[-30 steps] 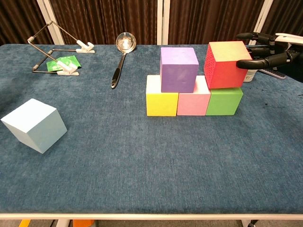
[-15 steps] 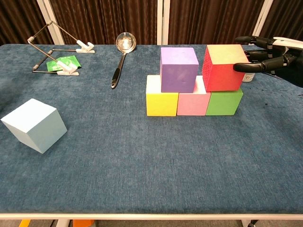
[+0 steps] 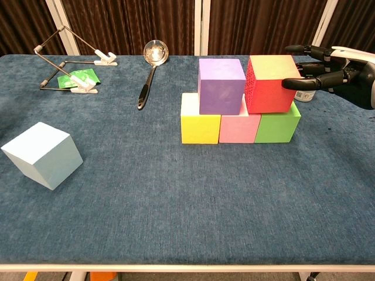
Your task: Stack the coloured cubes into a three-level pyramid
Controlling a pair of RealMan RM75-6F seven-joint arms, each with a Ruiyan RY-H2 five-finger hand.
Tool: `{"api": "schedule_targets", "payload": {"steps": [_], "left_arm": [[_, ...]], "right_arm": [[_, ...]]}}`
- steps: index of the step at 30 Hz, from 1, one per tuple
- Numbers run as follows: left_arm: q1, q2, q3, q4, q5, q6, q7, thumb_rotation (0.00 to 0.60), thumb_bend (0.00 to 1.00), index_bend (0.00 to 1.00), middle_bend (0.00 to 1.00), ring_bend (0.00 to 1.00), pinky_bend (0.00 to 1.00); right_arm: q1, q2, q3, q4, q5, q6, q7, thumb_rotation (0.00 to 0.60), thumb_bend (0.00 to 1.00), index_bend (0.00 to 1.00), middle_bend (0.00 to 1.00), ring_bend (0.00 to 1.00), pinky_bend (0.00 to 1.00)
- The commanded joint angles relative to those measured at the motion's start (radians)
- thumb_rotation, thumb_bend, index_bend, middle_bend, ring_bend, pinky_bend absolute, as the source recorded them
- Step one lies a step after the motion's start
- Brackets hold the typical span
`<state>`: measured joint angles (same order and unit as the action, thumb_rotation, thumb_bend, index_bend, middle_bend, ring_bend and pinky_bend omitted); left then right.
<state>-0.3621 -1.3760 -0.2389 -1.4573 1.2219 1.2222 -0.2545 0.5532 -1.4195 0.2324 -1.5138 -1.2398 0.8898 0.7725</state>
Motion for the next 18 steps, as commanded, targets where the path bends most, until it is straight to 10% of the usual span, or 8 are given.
{"api": "schedule_targets", "payload": {"steps": [1,18], "left_arm": [[0.001,-0.001,0.001,0.002,-0.001,-0.002,-0.002,0.600,0.02,0.06,0.15,0.04,0.14],[0.005,-0.004,0.003,0.020,0.001,-0.006,-0.012,0.600,0.02,0.06,0.15,0.04,0.14]], "right_arm": [[0.000,0.000,0.003,-0.005,0.005,-0.003,-0.012,0.600,0.12,0.00,0.57,0.08,0.00],[-0.004,-0.027,0.016,0.006,0.016,-0.010,-0.029,0.600,0.12,0.00,0.54,0.07,0.00]]}}
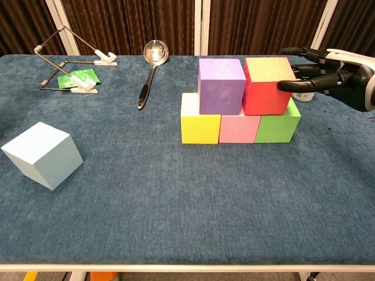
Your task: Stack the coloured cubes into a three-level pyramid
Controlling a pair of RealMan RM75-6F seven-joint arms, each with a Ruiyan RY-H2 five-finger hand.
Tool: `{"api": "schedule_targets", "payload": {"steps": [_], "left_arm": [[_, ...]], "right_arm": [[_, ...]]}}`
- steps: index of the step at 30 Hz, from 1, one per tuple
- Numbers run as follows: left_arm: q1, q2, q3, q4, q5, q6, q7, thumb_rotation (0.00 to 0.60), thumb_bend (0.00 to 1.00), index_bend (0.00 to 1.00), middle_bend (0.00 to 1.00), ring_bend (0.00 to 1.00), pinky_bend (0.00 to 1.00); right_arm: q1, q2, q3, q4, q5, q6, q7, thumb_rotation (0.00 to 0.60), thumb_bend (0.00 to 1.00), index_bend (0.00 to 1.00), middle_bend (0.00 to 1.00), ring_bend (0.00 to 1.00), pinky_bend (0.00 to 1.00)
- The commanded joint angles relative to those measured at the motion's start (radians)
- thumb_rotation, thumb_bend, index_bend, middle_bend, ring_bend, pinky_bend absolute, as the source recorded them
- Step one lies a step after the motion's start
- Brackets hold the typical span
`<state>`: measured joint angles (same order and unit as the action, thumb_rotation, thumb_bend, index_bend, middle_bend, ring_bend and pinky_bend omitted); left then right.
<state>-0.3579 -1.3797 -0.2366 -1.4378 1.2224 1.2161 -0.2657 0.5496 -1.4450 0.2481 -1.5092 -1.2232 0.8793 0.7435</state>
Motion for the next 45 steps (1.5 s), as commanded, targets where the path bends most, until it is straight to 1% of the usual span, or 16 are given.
{"api": "schedule_targets", "payload": {"steps": [1,11,18,22,25,27,30,33,36,39,42,43,45], "left_arm": [[0.001,-0.001,0.000,0.001,0.000,0.000,-0.002,0.600,0.02,0.06,0.15,0.04,0.14],[0.004,-0.002,0.002,0.007,0.000,-0.001,-0.006,0.600,0.02,0.06,0.15,0.04,0.14],[0.003,-0.002,0.000,0.008,0.001,-0.003,-0.004,0.600,0.02,0.06,0.15,0.04,0.14],[0.001,-0.001,-0.001,0.007,0.003,-0.004,-0.004,0.600,0.02,0.06,0.15,0.04,0.14],[0.002,0.000,0.000,0.005,0.004,-0.005,-0.003,0.600,0.02,0.06,0.15,0.04,0.14],[0.001,0.000,0.000,0.004,0.004,-0.006,-0.003,0.600,0.02,0.06,0.15,0.04,0.14],[0.001,0.001,0.000,0.003,0.005,-0.005,-0.001,0.600,0.02,0.06,0.15,0.04,0.14],[0.001,0.000,0.000,0.002,0.005,-0.006,0.000,0.600,0.02,0.06,0.15,0.04,0.14],[0.001,0.001,0.000,0.001,0.005,-0.006,0.000,0.600,0.02,0.06,0.15,0.04,0.14],[0.002,0.004,-0.001,-0.005,0.004,-0.006,-0.004,0.600,0.02,0.06,0.15,0.04,0.14],[0.002,0.014,-0.004,-0.018,0.007,-0.004,-0.007,0.600,0.02,0.06,0.15,0.04,0.14],[0.003,0.017,-0.004,-0.025,0.009,-0.002,-0.005,0.600,0.02,0.06,0.15,0.04,0.14],[0.003,0.023,-0.005,-0.035,0.012,0.001,-0.003,0.600,0.02,0.06,0.15,0.04,0.14]], "right_arm": [[-0.001,-0.003,0.002,0.003,-0.001,0.001,-0.001,0.600,0.12,0.00,0.54,0.07,0.00],[-0.001,-0.004,0.002,0.005,-0.011,-0.013,0.004,0.600,0.11,0.00,0.52,0.07,0.00],[0.001,-0.013,0.003,0.020,-0.025,-0.014,0.015,0.600,0.10,0.00,0.40,0.02,0.00],[-0.002,-0.021,0.004,0.026,-0.041,0.000,0.026,0.600,0.10,0.00,0.36,0.01,0.00],[-0.002,-0.019,0.000,0.030,-0.057,0.001,0.037,0.600,0.10,0.00,0.29,0.00,0.00],[-0.003,-0.015,-0.003,0.030,-0.067,0.000,0.048,0.600,0.10,0.00,0.23,0.00,0.00],[-0.007,-0.009,-0.004,0.030,-0.078,0.010,0.061,0.600,0.10,0.00,0.18,0.00,0.00],[-0.011,-0.003,-0.006,0.029,-0.084,0.015,0.068,0.600,0.10,0.00,0.14,0.00,0.00],[-0.015,0.003,-0.007,0.023,-0.091,0.024,0.079,0.600,0.10,0.00,0.13,0.00,0.00],[-0.022,0.029,-0.004,-0.008,-0.119,0.051,0.088,0.600,0.10,0.00,0.13,0.00,0.00],[-0.024,0.096,0.005,-0.067,-0.153,0.076,0.061,0.600,0.10,0.00,0.13,0.00,0.00],[-0.018,0.129,0.008,-0.090,-0.161,0.068,0.042,0.600,0.10,0.00,0.14,0.00,0.00],[0.012,0.235,0.010,-0.152,-0.174,0.004,-0.027,0.600,0.10,0.00,0.14,0.00,0.00]]}}
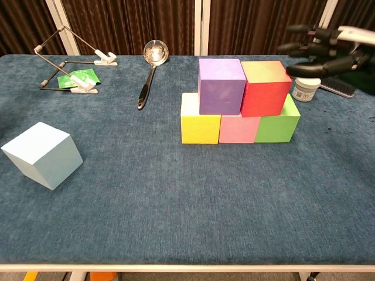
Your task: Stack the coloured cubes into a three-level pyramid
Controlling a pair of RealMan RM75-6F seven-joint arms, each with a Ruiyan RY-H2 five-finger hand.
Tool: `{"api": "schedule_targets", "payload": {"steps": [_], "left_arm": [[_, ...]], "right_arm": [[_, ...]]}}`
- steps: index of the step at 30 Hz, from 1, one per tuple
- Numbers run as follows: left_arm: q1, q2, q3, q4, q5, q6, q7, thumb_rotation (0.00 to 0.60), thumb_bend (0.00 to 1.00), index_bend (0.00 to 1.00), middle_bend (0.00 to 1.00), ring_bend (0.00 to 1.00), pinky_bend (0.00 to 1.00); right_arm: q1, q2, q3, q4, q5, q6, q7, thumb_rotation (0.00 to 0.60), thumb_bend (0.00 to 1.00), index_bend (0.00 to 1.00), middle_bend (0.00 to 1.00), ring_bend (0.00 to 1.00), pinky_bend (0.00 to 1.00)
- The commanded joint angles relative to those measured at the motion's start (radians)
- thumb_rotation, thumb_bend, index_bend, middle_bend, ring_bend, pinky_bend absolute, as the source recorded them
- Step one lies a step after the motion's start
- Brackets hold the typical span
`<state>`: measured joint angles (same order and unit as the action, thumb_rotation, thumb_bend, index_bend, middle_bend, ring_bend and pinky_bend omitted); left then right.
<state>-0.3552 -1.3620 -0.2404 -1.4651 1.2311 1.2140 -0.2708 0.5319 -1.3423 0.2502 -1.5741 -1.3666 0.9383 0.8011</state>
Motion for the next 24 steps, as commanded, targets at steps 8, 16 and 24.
{"api": "schedule_targets", "payload": {"steps": [8,16,24], "left_arm": [[-0.004,0.004,-0.003,-0.023,-0.001,0.004,0.017,0.600,0.02,0.06,0.15,0.04,0.14],[0.000,0.012,-0.002,-0.025,-0.013,-0.003,0.013,0.600,0.02,0.06,0.15,0.03,0.14],[-0.001,0.018,0.001,-0.028,-0.009,-0.010,0.010,0.600,0.02,0.06,0.15,0.03,0.14]], "right_arm": [[0.238,0.370,0.048,-0.207,0.205,-0.307,-0.633,0.600,0.10,0.00,0.15,0.00,0.00],[0.455,0.338,-0.031,-0.198,0.527,-0.371,-0.946,0.600,0.08,0.00,0.14,0.00,0.00],[0.578,0.272,-0.106,-0.188,0.709,-0.383,-1.025,0.600,0.07,0.00,0.14,0.00,0.00]]}}
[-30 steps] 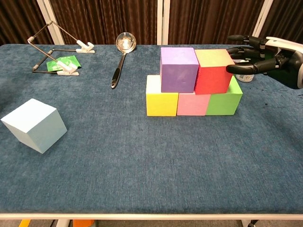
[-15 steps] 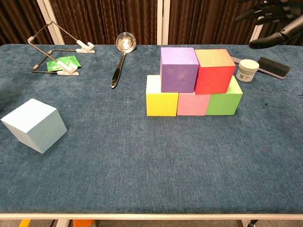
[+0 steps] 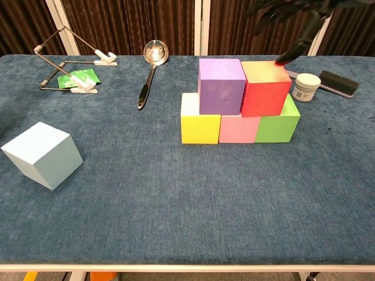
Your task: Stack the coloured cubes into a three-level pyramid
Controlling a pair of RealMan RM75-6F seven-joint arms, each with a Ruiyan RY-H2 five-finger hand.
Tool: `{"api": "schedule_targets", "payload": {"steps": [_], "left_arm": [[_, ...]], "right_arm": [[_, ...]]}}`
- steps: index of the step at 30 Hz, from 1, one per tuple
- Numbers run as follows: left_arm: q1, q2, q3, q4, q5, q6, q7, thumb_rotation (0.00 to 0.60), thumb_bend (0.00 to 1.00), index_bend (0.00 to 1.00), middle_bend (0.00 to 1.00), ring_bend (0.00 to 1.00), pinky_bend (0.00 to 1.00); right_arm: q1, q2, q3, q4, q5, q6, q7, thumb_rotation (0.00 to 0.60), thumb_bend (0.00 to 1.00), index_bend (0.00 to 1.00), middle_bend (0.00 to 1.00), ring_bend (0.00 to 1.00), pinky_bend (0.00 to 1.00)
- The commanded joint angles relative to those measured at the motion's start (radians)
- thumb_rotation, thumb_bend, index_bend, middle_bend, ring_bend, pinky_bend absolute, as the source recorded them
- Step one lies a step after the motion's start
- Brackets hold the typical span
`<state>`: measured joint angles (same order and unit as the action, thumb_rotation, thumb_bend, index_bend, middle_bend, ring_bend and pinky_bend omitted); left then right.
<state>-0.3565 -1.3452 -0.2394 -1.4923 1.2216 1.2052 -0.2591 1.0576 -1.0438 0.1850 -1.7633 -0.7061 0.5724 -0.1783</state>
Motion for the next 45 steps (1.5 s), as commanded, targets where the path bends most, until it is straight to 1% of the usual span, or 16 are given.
{"api": "schedule_targets", "payload": {"steps": [1,3,7,13,19,30,36,42,45], "left_arm": [[0.001,0.002,0.000,-0.002,-0.001,-0.001,-0.004,0.600,0.02,0.06,0.15,0.03,0.14],[0.001,0.004,-0.001,-0.004,0.000,0.000,-0.007,0.600,0.02,0.06,0.15,0.03,0.14],[0.003,0.009,-0.001,-0.005,0.001,-0.002,-0.019,0.600,0.02,0.06,0.15,0.03,0.14],[0.001,0.009,-0.001,-0.005,0.003,-0.005,-0.025,0.600,0.02,0.06,0.15,0.03,0.14],[0.001,0.001,0.003,-0.002,0.004,-0.005,-0.023,0.600,0.02,0.06,0.15,0.03,0.14],[0.004,0.000,0.005,-0.002,0.003,-0.001,-0.024,0.600,0.02,0.06,0.15,0.03,0.14],[0.004,-0.001,0.004,0.000,0.004,0.000,-0.026,0.600,0.02,0.06,0.15,0.03,0.14],[0.004,-0.003,0.005,0.004,0.003,-0.002,-0.030,0.600,0.02,0.06,0.15,0.03,0.14],[0.006,-0.004,0.005,0.005,0.003,0.000,-0.033,0.600,0.02,0.06,0.15,0.03,0.14]], "right_arm": [[0.066,-0.031,-0.054,0.000,0.063,-0.016,-0.058,0.600,0.07,0.00,0.14,0.00,0.00],[0.085,-0.032,-0.071,-0.006,0.081,-0.008,-0.076,0.600,0.07,0.00,0.14,0.00,0.00],[0.115,-0.026,-0.108,-0.033,0.104,0.044,-0.131,0.600,0.07,0.00,0.14,0.00,0.00],[0.126,-0.008,-0.135,-0.072,0.116,0.101,-0.170,0.600,0.07,0.00,0.15,0.00,0.00],[0.124,-0.028,-0.158,-0.083,0.101,0.149,-0.207,0.600,0.08,0.00,0.17,0.00,0.00],[0.086,-0.084,-0.156,-0.082,0.045,0.225,-0.218,0.600,0.11,0.00,0.28,0.00,0.00],[0.071,-0.095,-0.149,-0.079,0.034,0.257,-0.229,0.600,0.14,0.00,0.39,0.00,0.00],[0.064,-0.096,-0.137,-0.081,0.044,0.267,-0.234,0.600,0.16,0.00,0.43,0.00,0.00],[0.058,-0.095,-0.128,-0.083,0.046,0.272,-0.229,0.600,0.16,0.00,0.44,0.00,0.00]]}}
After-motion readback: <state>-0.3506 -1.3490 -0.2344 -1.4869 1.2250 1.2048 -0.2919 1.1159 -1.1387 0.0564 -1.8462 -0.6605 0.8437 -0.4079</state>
